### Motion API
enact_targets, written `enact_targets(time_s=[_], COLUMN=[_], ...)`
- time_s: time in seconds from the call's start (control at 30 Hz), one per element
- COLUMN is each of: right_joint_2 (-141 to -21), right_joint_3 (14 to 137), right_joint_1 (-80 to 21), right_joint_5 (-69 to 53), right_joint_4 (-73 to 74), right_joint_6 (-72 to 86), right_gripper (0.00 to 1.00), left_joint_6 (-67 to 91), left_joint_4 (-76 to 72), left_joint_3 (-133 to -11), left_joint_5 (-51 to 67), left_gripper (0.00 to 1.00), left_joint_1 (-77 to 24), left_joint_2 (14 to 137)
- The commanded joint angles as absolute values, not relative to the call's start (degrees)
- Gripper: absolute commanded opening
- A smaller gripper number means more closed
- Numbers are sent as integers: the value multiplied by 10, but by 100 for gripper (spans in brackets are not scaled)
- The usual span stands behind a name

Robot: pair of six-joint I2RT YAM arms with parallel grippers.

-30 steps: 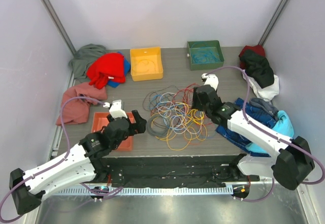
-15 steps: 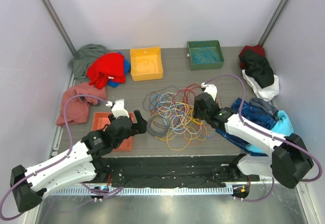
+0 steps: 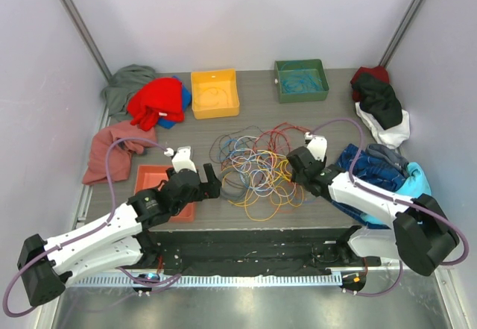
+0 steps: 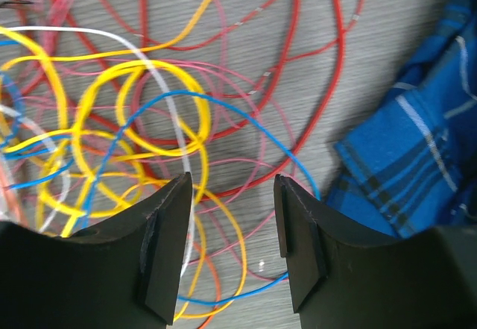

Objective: Untangle the cables

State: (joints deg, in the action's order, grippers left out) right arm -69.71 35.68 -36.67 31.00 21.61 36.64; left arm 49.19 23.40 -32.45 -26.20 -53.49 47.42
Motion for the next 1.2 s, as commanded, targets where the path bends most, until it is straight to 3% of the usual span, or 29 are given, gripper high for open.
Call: enact_targets(time_s=[0.0, 0.43, 0.6, 0.73, 1.17], right_joint_2=[-727, -812, -826, -817, -631], right_joint_3=[365, 379, 378, 374, 475], right_joint_1=[-350, -238, -234, -234, -325], right_joint_5=[373, 285, 262, 262, 280], right_joint_4=[223, 182, 174, 175, 284], right_joint_6=[389, 378, 377, 377, 374], right_gripper=[55, 48, 33, 14, 1], left_joint_6=[494, 488, 490, 490, 495], left_joint_4=[213, 207, 205, 202, 189], left_joint_3=[-330, -322, -316, -316, -312], left_joint_5=[-259, -265, -270, -268, -258], left_gripper=[100, 100, 100, 100, 100], left_joint_1=[-534, -534, -534, -534, -534], left_joint_2=[468, 445, 439, 440, 445])
